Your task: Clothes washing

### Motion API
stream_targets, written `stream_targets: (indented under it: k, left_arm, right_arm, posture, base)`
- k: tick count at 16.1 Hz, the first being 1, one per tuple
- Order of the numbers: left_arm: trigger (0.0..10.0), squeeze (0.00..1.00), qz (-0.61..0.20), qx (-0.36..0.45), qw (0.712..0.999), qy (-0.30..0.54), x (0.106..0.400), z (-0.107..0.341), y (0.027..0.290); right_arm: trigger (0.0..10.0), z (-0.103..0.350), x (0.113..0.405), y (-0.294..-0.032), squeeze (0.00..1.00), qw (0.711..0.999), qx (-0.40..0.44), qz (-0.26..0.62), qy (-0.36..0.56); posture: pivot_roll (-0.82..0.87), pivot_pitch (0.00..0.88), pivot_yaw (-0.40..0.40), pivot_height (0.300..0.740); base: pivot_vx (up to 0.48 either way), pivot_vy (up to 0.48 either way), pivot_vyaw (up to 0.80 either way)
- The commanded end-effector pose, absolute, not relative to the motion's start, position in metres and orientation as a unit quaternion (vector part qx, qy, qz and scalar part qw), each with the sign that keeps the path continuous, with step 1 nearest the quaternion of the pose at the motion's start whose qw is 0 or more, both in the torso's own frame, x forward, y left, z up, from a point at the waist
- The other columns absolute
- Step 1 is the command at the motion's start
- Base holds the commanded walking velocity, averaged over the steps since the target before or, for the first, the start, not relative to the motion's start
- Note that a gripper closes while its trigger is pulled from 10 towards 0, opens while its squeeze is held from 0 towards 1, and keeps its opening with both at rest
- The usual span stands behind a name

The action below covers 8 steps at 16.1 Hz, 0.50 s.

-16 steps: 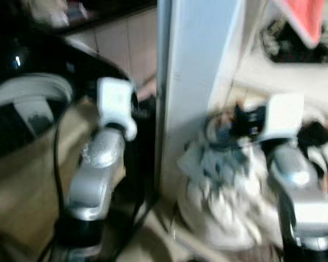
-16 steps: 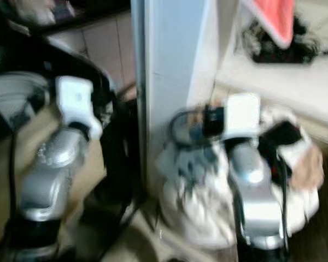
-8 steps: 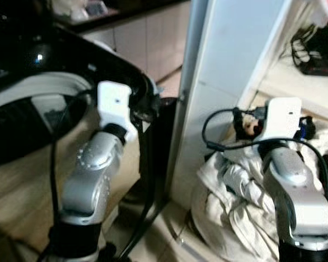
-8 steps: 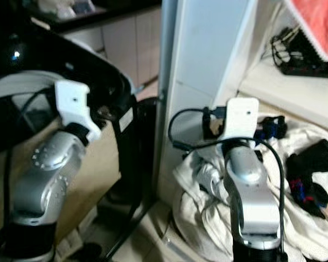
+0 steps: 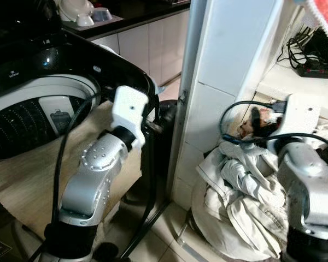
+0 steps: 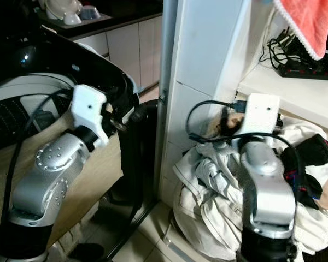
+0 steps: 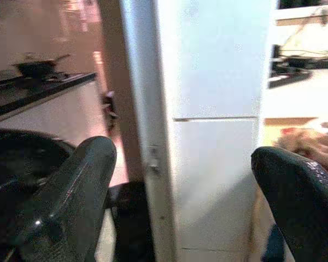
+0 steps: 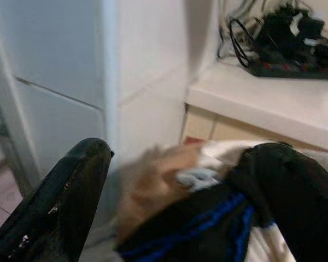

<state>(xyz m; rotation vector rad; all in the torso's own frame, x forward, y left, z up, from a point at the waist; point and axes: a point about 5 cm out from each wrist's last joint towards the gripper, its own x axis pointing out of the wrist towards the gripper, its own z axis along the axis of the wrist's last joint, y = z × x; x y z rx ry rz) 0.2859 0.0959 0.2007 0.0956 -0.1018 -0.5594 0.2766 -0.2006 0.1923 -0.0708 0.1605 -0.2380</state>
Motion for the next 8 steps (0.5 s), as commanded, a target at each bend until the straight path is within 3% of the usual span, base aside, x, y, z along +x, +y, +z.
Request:
stream_targets:
  k: [1, 4, 5, 6, 8]
  left_arm:
    - [10.0, 0.00, -0.316, 0.050, 0.946, -0.052, 0.281, 0.203, 0.089]
    - [10.0, 0.00, -0.403, 0.043, 0.912, -0.053, 0.269, 0.205, 0.080]
    - [10.0, 0.00, -0.416, 0.047, 0.906, -0.055, 0.267, 0.206, 0.079]
    - [10.0, 0.00, -0.433, 0.051, 0.898, -0.054, 0.265, 0.206, 0.079]
    - [10.0, 0.00, -0.435, 0.056, 0.897, -0.052, 0.264, 0.205, 0.080]
  right_arm:
    - [10.0, 0.188, 0.280, -0.208, 1.00, 0.984, -0.032, -0.137, 0.106]
    - [10.0, 0.179, 0.287, -0.230, 1.00, 0.971, -0.047, -0.181, 0.152]
    - [10.0, 0.179, 0.288, -0.235, 0.58, 0.968, -0.049, -0.193, 0.156]
    - [10.0, 0.178, 0.288, -0.242, 0.00, 0.963, -0.054, -0.209, 0.160]
    - [10.0, 0.175, 0.289, -0.246, 0.00, 0.963, -0.038, -0.210, 0.163]
  posture:
    - [-0.11, 0.000, -0.026, 0.740]
    - [-0.10, 0.000, -0.023, 0.740]
    - [-0.10, 0.000, -0.024, 0.740]
    - [-0.10, 0.000, -0.024, 0.740]
    - [-0.10, 0.000, -0.021, 0.740]
  base:
    - [0.000, 0.000, 0.00]
    - [0.000, 0.000, 0.00]
    - [0.000, 0.000, 0.00]
    - [0.000, 0.000, 0.00]
    - [0.000, 0.000, 0.00]
